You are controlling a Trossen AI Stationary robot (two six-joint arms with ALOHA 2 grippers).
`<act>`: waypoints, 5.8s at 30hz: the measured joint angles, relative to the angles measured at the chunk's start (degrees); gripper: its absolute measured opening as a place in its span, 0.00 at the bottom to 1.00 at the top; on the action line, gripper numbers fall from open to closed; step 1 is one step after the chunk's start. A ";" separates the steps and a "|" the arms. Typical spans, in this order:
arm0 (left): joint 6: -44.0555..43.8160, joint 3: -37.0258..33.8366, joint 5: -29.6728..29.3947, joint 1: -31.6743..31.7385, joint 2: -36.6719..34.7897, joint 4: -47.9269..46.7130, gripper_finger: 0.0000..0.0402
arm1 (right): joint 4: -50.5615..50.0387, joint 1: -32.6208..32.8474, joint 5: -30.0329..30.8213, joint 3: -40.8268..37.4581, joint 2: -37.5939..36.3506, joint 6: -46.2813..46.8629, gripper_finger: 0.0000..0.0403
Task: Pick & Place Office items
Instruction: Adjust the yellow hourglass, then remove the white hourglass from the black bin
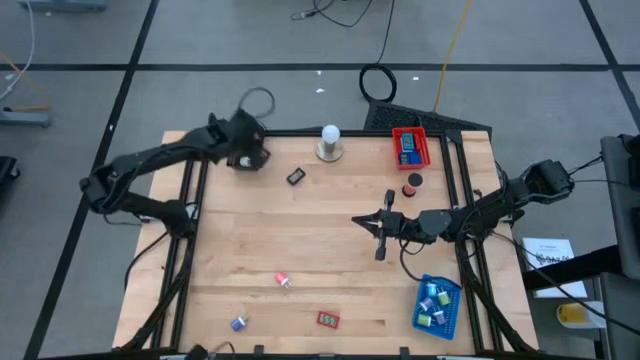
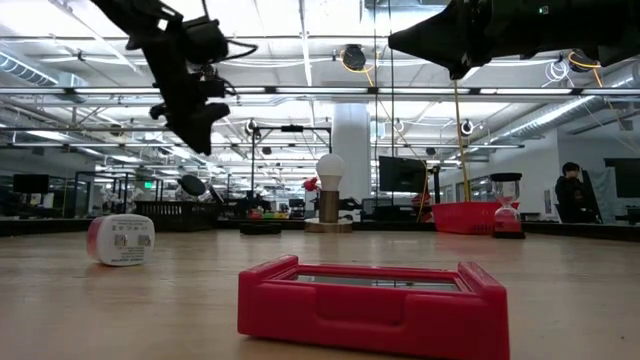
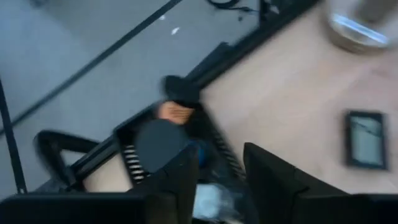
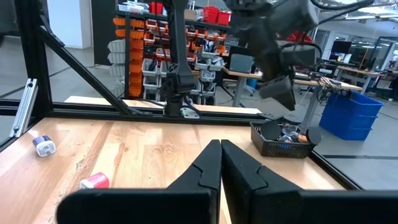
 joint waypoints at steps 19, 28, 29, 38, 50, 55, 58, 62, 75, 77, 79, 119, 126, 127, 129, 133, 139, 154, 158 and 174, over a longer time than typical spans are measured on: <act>10.39 4.29 7.08 9.98 10.71 6.63 0.53 | 0.11 -3.01 -0.13 0.00 0.00 0.18 0.00; 10.42 17.73 5.32 7.48 20.73 -4.25 0.70 | 0.09 -2.99 -3.47 0.00 0.00 0.30 0.00; 11.54 18.20 4.47 7.11 21.76 -4.54 0.72 | 0.09 -2.99 -3.45 0.00 0.00 0.30 0.00; 18.64 18.51 -3.20 6.89 26.74 -5.00 0.81 | 0.06 -2.97 -4.50 0.00 0.00 0.47 0.00; 21.90 18.01 4.03 10.50 26.87 -4.46 0.73 | 0.06 -2.97 -4.52 0.00 0.00 0.37 0.00; 24.68 18.01 4.38 11.80 26.87 -4.29 0.75 | 0.06 -2.97 -4.55 0.00 0.00 0.31 0.00; 27.06 18.01 4.80 12.36 26.87 -4.24 0.74 | 0.06 -2.97 -4.55 0.00 0.00 -0.49 0.00; 29.66 17.99 5.39 13.00 26.87 -4.25 0.70 | 0.06 -2.99 -4.55 0.00 0.00 -0.97 0.00; 36.76 17.99 8.15 14.62 26.87 -3.98 0.58 | 4.72 -2.99 -4.55 0.00 -0.25 -6.90 0.00; 37.31 17.99 8.51 14.90 26.83 -4.19 0.56 | 6.17 -2.99 -4.55 0.00 -0.31 -8.54 0.00; 37.68 17.99 8.99 15.10 26.82 -4.21 0.55 | 7.13 -2.99 -4.55 0.00 -0.31 -10.03 0.00; 16.29 17.94 16.04 12.97 9.34 -11.26 0.38 | 5.30 -16.17 -1.83 0.78 -0.28 0.60 0.00; 20.63 18.80 18.13 13.05 15.67 -9.24 0.47 | -6.73 -32.80 -19.38 6.35 -0.20 9.65 0.00; 20.66 19.71 17.38 13.35 17.08 -9.19 0.46 | -6.78 -34.00 -21.00 6.93 -0.22 9.30 0.00; 20.68 21.96 16.82 14.46 19.99 -9.51 0.42 | -6.64 -35.56 -23.39 7.39 -0.26 7.96 0.00; 22.38 28.59 15.98 15.93 26.33 -12.38 0.32 | -6.81 -37.53 -25.68 7.43 -0.26 4.07 0.00; 24.10 36.14 13.20 17.20 34.53 -20.25 0.21 | -6.60 -40.61 -28.49 7.47 -1.27 0.65 0.00; 24.22 37.06 10.16 17.57 36.03 -20.91 0.01 | -5.90 -44.82 -34.64 7.48 -2.10 0.41 0.00; 24.25 36.95 10.82 18.38 36.03 -20.85 0.01 | -5.90 -45.03 -37.45 7.48 -2.10 1.38 0.00; 18.44 35.45 13.17 8.09 21.27 -30.04 0.03 | -5.92 -45.03 -37.51 7.48 -2.10 1.73 0.00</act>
